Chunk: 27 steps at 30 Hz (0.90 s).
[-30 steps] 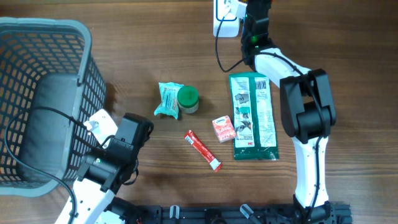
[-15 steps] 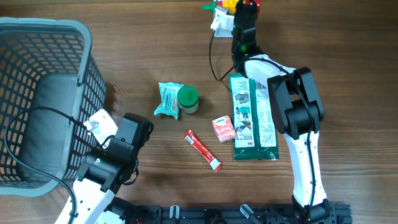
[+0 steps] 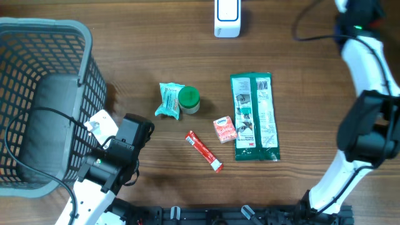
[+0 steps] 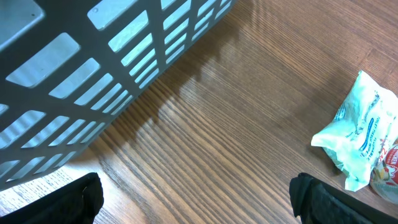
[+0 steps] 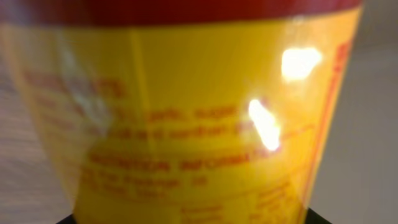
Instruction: Scan the item barcode
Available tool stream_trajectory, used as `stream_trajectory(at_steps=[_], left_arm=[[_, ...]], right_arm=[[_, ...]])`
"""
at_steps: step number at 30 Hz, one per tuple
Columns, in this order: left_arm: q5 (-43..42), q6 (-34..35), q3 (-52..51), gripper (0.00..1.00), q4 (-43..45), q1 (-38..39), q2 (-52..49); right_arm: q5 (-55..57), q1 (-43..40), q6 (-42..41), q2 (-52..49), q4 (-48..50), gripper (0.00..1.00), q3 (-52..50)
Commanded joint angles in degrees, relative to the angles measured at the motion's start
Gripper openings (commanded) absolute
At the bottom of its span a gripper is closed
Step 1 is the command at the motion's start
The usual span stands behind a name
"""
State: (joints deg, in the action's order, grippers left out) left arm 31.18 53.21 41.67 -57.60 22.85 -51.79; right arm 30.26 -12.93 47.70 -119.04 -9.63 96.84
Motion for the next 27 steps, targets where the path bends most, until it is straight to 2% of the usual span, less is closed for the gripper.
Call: stream_trajectory(at_steps=[1,4,14,15,18,21,24,27], left_arm=[[0.2,-0.5,-0.2,1.00,0.0,-0.3,0.4],[0.2,-0.5,-0.2,1.00,0.0,-0.3,0.4],[0.2,-0.5,-0.2,1.00,0.0,-0.3,0.4],[0.2,-0.5,-0.2,1.00,0.0,-0.3,0.4],[0.2,-0.5,-0.2,1.00,0.0,-0.3,0.4],[0.2,-0.5,-0.2,1.00,0.0,-0.3,0.4],[0.2,-0.5,-0.2,1.00,0.0,-0.3,0.4],[0.2,-0.5,-0.2,1.00,0.0,-0.3,0.4]], right_arm=[[-0.3,-7.1,-11.7,-1.3,-2.7,0.50,0.1],[-2.1,-13.7,-16.4,-3.1,-5.6,0.50,0.1],[-9.0,-27.5,-26.9,-10.2,-7.6,0.51,0.1],[-9.0,-28.9,-28.8,-11.0,-7.6,0.56,0.1],[-11.2,-32.5,-35.2,-12.5,-7.7,0.61,0.1],[-15.9,-35.1,-41.9,-12.8,-8.0,0.62,0.0],[-17.3,-36.1,-42.3,-12.8,-7.9,0.77,0.0],[-17.3,-36.2,-42.3,-12.7,-7.8,0.84,0.0]])
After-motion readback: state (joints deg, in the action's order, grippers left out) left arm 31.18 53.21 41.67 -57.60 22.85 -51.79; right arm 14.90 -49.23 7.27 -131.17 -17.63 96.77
